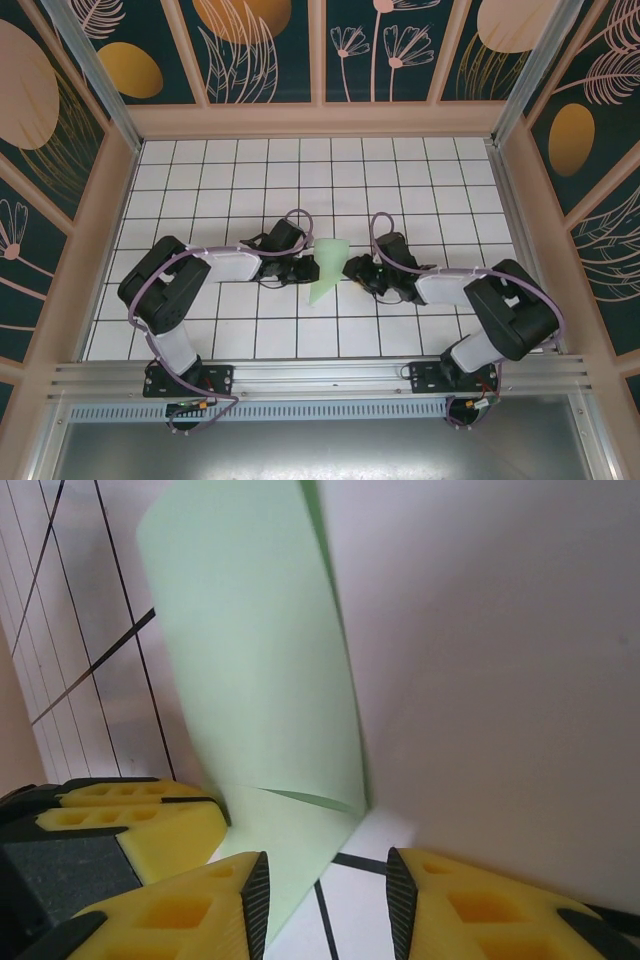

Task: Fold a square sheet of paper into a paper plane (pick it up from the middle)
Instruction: Fourth fold the wing at the center of the table.

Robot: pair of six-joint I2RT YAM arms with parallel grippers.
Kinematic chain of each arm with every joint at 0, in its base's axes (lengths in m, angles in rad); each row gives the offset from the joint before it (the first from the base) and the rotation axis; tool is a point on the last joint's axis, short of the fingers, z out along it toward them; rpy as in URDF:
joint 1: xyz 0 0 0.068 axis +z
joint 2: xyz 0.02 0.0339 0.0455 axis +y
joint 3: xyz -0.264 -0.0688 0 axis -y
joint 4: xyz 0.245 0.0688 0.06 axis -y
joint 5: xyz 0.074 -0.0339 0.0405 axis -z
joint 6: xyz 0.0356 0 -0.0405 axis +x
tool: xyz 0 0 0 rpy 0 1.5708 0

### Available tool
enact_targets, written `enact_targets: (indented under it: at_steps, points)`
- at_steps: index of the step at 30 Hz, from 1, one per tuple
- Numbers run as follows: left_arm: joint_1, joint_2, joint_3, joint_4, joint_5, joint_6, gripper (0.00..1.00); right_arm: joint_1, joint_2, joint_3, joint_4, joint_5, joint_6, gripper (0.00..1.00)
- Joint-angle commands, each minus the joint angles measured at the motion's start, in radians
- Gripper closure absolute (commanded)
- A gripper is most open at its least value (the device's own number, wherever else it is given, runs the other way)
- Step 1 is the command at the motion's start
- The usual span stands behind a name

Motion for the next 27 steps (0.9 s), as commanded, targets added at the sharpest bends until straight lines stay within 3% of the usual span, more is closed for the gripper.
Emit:
enact_targets:
  at_steps: [1, 5, 15, 27]
  points:
    - [-0.007, 0.014, 0.001, -0.013, -0.044, 0.015, 0.86, 0.01, 0.025, 0.033, 0.051, -0.024, -0.008, 0.61]
    - [-0.007, 0.014, -0.009, -0.013, -0.04, 0.017, 0.86, 0.011, 0.053, 0.043, 0.073, -0.035, 0.008, 0.61]
    - [-0.007, -0.039, -0.01, 0.004, -0.024, 0.015, 0.83, 0.032, 0.041, 0.045, -0.019, 0.077, 0.072, 0.61]
    - [-0.007, -0.025, -0.007, 0.018, -0.042, 0.02, 0.82, 0.042, 0.061, 0.021, 0.072, 0.065, 0.159, 0.62]
